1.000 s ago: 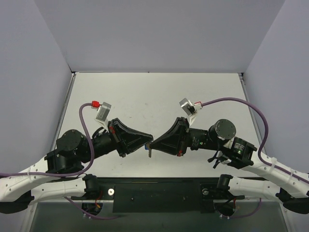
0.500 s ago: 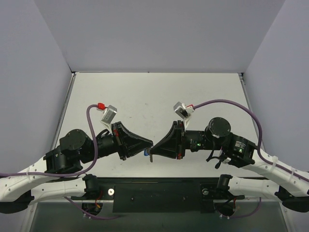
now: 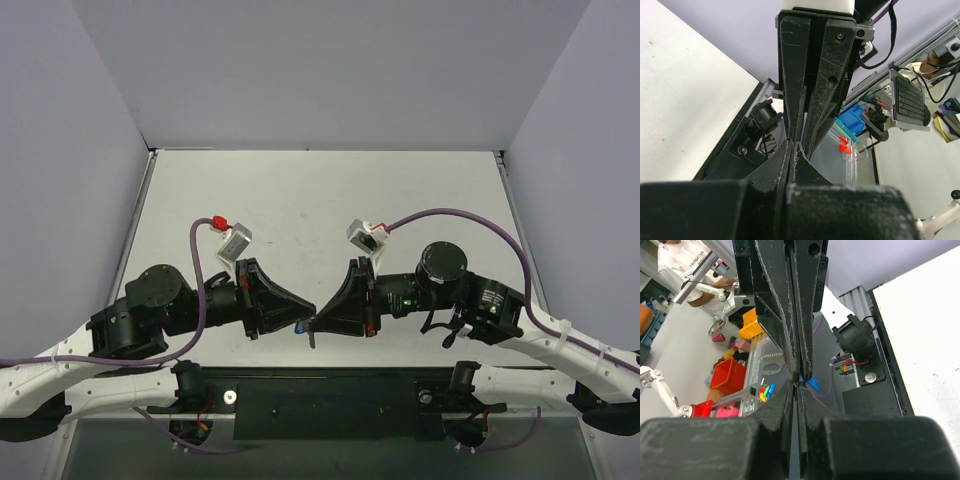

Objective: Remove the keys from the keyring

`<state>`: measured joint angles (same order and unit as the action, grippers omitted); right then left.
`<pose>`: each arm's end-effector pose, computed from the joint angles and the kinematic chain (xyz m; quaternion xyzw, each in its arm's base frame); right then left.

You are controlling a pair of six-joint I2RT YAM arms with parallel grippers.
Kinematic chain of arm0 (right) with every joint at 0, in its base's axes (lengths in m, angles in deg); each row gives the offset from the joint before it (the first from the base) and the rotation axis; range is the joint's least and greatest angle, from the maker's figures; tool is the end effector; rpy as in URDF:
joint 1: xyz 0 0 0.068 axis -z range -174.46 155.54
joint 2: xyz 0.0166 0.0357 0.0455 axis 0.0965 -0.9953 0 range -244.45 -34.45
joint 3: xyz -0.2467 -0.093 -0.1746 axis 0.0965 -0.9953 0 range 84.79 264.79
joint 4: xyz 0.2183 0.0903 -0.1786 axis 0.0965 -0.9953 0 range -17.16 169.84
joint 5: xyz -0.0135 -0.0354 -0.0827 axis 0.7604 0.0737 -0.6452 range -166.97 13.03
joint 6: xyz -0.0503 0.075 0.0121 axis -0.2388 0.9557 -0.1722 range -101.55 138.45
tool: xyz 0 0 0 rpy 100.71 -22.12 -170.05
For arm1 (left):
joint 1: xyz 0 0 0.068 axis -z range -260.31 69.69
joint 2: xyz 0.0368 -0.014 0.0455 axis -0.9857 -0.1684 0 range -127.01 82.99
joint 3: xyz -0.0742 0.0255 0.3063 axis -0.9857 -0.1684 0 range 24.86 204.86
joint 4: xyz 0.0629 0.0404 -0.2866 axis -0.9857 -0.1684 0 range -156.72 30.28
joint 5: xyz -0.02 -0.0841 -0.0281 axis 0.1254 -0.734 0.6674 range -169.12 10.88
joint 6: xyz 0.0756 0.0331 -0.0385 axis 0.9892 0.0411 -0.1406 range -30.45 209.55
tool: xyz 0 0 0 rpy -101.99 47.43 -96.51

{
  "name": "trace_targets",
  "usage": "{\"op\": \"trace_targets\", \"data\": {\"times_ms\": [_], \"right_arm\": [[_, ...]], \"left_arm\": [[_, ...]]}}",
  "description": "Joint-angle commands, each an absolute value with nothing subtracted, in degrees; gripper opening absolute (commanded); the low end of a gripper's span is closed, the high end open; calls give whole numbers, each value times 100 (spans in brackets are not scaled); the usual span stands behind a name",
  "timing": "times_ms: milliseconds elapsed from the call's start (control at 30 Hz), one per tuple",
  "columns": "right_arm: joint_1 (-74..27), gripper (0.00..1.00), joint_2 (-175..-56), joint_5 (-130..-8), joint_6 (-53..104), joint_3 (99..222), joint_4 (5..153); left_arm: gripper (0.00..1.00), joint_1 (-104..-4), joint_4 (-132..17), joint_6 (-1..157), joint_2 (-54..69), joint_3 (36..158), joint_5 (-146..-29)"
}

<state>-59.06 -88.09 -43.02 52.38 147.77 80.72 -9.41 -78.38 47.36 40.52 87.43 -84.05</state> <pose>0.0638 0.2407 0.4921 -0.3782 0.5323 0.6783 0.3370 0.0561 -0.1833 0.4790 0.2027 0.6681 -0.6134 0.3693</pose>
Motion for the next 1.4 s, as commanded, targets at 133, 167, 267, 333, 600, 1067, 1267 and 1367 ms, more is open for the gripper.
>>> {"op": "trace_targets", "data": {"times_ms": [133,167,267,333,600,1067,1267,1367], "right_arm": [[-6003,0,-8973,-4199,5132,15018,8274],[-6012,0,-8982,-4199,5132,15027,8282],[-6029,0,-8982,-4182,5123,15018,8265],[-6038,0,-8973,-4182,5106,15027,8230],[-6064,0,-8903,-4199,5053,15001,8195],[-6064,0,-8868,-4313,4965,15001,8072],[-6064,0,-8841,-4533,4939,15054,8028],[-6064,0,-8806,-4568,4930,15054,8001]], "left_arm": [[0,-920,-7994,4789,3852,9034,-8931],[0,-920,-7994,4780,3826,9043,-8940],[0,-920,-8012,4772,3791,9095,-8993],[0,-920,-8029,4754,3791,9113,-8967],[39,-920,-7898,4719,4010,9166,-8308],[62,-920,-7301,4798,4537,8876,-7490],[61,-920,-6659,4736,4986,8323,-7437],[58,-920,-6474,4728,5039,8147,-7429]]}}
